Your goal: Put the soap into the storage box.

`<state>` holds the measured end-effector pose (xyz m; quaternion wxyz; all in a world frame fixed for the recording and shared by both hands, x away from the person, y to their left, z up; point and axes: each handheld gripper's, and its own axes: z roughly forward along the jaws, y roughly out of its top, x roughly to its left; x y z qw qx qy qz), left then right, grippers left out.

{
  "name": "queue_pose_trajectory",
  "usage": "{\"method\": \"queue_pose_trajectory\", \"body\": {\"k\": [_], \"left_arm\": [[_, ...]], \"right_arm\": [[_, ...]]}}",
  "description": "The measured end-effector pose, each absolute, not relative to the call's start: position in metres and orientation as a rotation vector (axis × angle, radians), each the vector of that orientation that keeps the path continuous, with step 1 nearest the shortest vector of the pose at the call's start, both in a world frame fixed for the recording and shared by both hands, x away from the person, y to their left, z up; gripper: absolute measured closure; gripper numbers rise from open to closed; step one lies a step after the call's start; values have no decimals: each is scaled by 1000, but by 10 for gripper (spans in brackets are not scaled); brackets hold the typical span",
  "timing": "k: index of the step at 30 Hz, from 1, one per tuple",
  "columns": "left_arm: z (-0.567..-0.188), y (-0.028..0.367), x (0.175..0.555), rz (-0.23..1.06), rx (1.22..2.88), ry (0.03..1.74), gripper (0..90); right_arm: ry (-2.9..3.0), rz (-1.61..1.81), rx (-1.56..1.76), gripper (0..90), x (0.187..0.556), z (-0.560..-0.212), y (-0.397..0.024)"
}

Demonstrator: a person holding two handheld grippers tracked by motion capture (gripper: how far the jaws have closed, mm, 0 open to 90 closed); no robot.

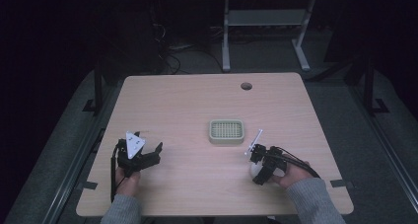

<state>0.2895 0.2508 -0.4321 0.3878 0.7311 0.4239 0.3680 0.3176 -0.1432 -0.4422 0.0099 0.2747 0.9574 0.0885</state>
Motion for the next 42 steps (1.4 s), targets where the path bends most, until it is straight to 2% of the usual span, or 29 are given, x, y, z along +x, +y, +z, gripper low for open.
{"method": "queue_pose_trajectory", "body": {"k": [17, 42], "left_arm": [[-432, 251, 290, 936, 1853, 1081, 148], [-432, 251, 290, 936, 1858, 1083, 148]], "right_arm": [[2990, 278, 823, 234, 318, -441, -143], [2989, 361, 805, 235, 328, -413, -142]]}}
